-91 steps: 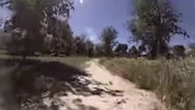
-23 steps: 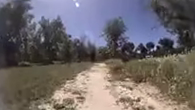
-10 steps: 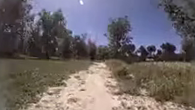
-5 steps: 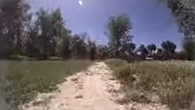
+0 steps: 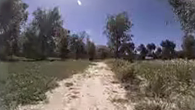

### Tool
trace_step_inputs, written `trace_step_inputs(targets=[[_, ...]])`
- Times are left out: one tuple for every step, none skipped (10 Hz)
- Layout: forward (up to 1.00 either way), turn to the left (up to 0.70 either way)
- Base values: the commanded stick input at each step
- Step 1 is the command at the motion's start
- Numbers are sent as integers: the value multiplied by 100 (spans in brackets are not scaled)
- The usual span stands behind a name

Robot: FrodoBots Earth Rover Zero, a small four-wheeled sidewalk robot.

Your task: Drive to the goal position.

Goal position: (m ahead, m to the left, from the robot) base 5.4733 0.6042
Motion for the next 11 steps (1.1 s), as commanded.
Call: trace_step_inputs(targets=[[85,0],[85,0],[85,0],[85,0],[85,11],[85,13],[85,7],[85,1],[85,0],[85,0],[85,0]])
